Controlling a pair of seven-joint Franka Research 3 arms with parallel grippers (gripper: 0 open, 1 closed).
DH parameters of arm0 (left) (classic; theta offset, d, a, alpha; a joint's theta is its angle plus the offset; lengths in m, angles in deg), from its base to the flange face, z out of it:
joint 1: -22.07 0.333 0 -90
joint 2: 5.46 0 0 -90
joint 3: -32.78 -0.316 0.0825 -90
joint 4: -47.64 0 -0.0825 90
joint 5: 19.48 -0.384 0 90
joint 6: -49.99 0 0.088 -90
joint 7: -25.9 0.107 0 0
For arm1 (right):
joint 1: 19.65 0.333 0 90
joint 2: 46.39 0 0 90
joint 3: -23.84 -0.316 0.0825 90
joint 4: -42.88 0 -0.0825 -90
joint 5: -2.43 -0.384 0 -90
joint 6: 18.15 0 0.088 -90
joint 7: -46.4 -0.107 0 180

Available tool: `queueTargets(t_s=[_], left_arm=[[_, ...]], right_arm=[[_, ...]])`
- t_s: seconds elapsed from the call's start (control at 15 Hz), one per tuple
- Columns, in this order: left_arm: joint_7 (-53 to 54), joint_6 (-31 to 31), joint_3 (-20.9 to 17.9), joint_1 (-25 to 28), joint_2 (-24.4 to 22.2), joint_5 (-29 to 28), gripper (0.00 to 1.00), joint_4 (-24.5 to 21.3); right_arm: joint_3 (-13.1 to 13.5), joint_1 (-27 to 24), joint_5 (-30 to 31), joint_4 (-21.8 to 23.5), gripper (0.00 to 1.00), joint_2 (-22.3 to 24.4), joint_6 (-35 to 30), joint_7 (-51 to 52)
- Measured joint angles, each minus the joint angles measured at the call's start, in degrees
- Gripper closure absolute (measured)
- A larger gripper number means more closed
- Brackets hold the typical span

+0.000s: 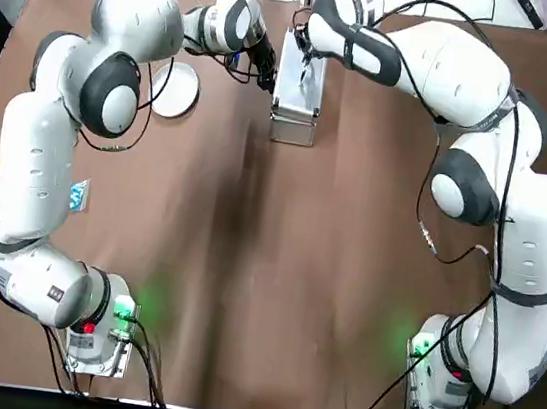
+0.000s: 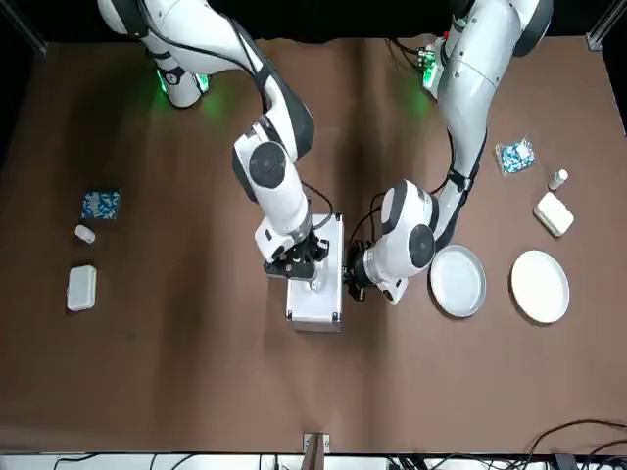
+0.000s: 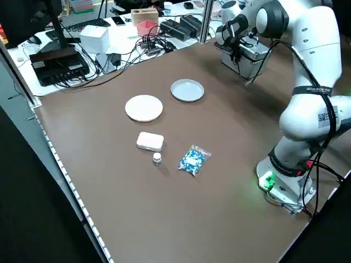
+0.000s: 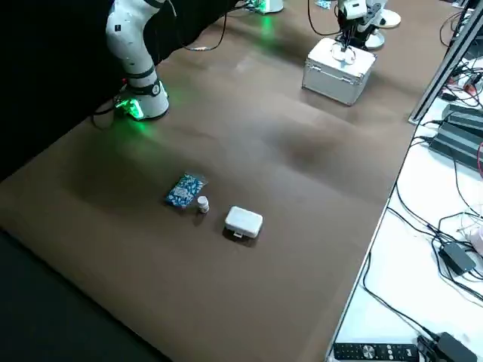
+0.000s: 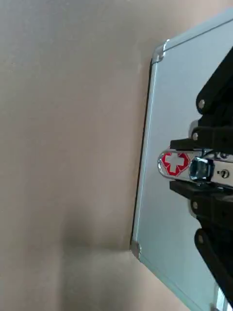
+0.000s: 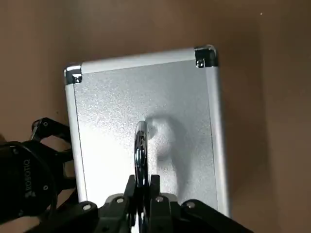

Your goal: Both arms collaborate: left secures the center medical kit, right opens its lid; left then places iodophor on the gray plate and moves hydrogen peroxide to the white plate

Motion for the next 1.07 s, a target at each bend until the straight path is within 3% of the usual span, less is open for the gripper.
queueTargets(t_s=[0.33, 0.6, 1.07], left_arm=[[0.0, 0.0, 0.0, 0.0, 0.0, 0.0, 0.69, 0.0], [0.0, 0.0, 0.0, 0.0, 0.0, 0.0, 0.69, 0.0], [0.0, 0.0, 0.0, 0.0, 0.0, 0.0, 0.69, 0.1]], right_arm=[[-0.1, -1.8, -6.4, -0.3, 0.87, 0.0, -2.1, 5.7], [-0.2, -5.1, -14.0, -1.6, 0.87, 0.2, -7.5, 12.5], [-0.7, -10.0, -20.0, -1.7, 0.87, 1.3, -14.4, 18.5]])
